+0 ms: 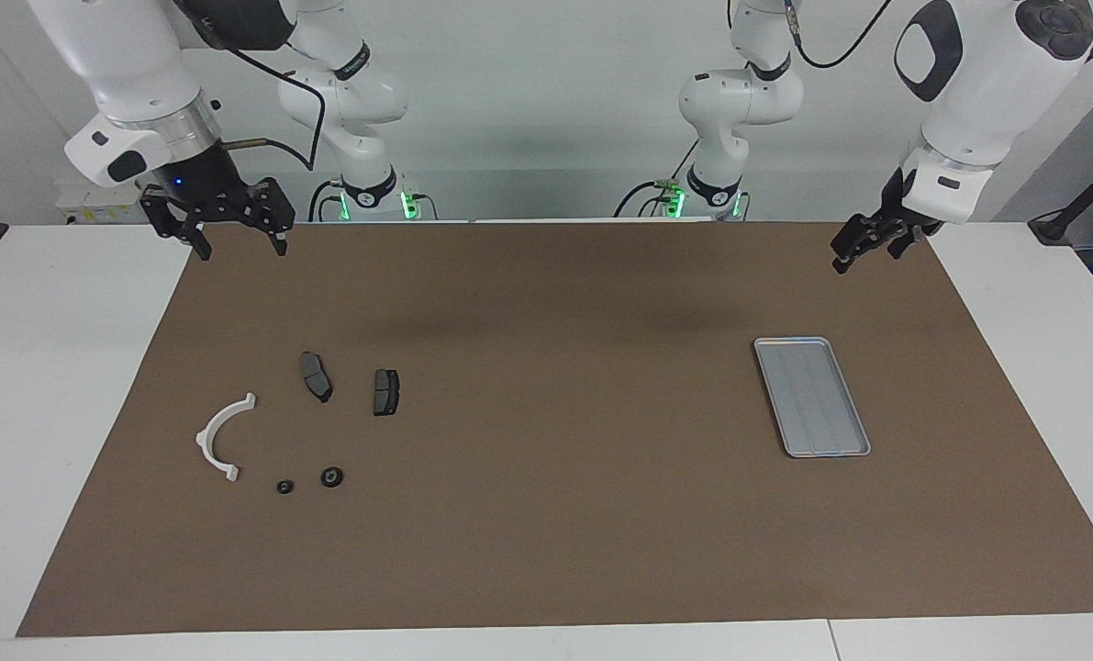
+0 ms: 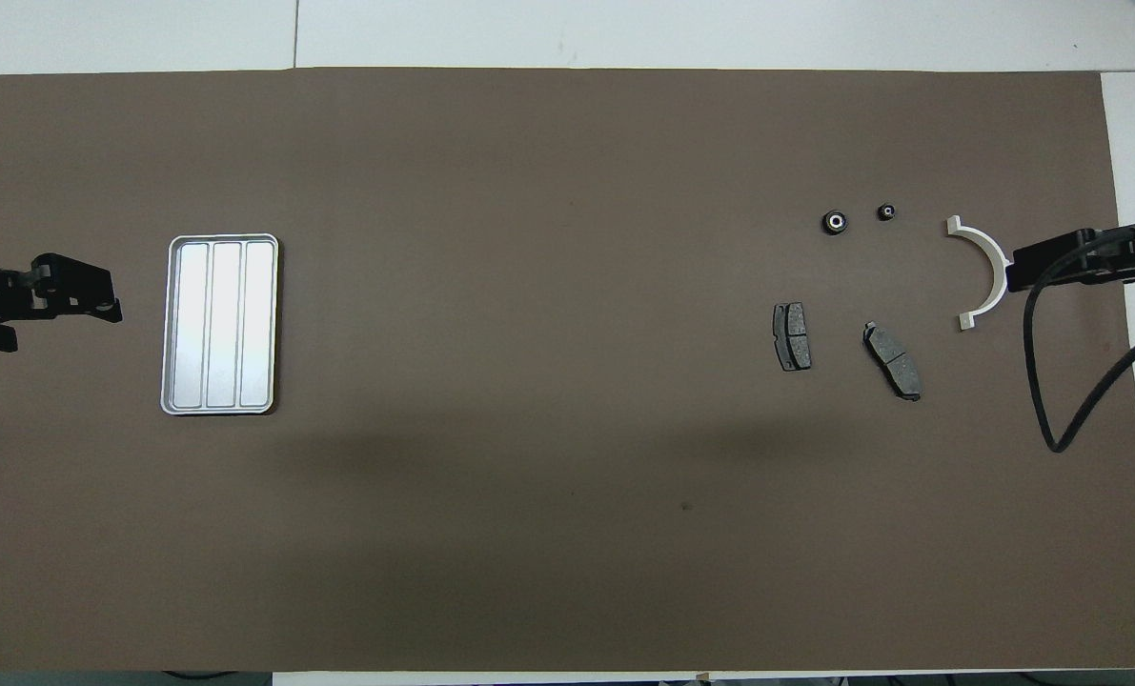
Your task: Pick bearing gear from pile to tray
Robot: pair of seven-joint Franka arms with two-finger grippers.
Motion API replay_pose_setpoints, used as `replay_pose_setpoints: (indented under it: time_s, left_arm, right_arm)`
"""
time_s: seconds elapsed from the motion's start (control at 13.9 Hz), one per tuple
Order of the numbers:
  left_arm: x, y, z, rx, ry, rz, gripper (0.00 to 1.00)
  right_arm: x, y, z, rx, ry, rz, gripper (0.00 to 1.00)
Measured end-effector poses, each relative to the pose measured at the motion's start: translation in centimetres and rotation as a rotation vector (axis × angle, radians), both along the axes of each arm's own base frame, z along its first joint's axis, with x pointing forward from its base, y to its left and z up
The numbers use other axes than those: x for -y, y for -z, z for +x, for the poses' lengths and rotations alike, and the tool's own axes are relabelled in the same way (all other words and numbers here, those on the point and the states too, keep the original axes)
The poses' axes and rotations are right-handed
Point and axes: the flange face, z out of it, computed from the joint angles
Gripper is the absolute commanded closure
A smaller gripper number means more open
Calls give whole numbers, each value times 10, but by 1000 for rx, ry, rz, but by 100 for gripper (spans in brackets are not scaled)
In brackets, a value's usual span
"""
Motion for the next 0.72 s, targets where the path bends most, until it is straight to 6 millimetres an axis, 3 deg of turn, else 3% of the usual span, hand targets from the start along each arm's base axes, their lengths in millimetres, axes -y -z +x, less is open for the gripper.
replay_pose_setpoints:
  time_s: [0.72]
  left_arm:
    - [0,0,0,0,0,0,0]
  right_arm:
    - [1,-5,-2,9,2,0,0]
